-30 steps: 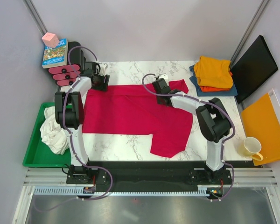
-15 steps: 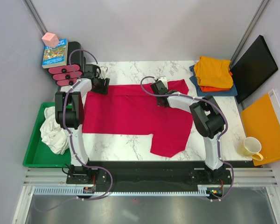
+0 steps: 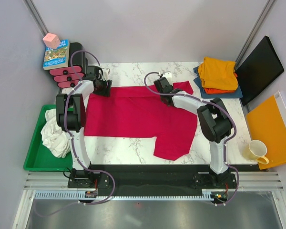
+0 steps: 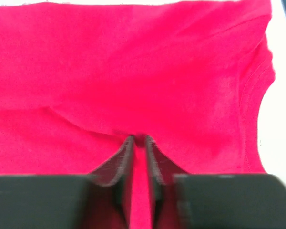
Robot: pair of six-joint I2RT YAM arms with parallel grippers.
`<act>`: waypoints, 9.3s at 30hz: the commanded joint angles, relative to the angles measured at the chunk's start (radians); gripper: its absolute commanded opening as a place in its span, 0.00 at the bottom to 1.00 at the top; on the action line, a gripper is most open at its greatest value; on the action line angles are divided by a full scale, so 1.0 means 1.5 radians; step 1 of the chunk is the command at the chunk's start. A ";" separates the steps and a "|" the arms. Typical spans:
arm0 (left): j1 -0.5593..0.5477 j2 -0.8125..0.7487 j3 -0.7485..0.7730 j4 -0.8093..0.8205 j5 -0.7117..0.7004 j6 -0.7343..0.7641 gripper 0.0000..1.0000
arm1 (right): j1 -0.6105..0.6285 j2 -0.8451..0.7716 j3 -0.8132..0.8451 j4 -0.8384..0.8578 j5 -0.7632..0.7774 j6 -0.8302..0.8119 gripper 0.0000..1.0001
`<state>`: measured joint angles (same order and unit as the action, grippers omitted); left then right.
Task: Fold and stack the t-shirts
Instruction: Fold the flattened tshirt in 1/3 of the way
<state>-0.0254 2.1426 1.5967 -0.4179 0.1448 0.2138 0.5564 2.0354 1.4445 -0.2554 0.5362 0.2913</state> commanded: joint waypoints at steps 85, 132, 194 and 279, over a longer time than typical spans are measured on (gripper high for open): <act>-0.027 -0.003 -0.024 0.000 0.017 -0.024 0.66 | -0.108 0.116 0.192 -0.053 0.067 -0.018 0.11; -0.048 0.008 -0.009 -0.008 0.009 -0.028 0.66 | -0.080 0.129 0.139 -0.012 0.050 -0.004 0.40; -0.048 -0.010 -0.014 -0.017 0.019 -0.032 0.66 | -0.088 0.072 0.077 -0.015 0.033 0.020 0.00; -0.029 0.088 0.118 -0.044 -0.088 -0.057 0.65 | -0.089 0.134 0.156 -0.085 0.010 0.080 0.00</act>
<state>-0.0818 2.2284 1.7164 -0.4400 0.0525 0.1429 0.4236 2.1929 1.6150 -0.3767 0.5812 0.4133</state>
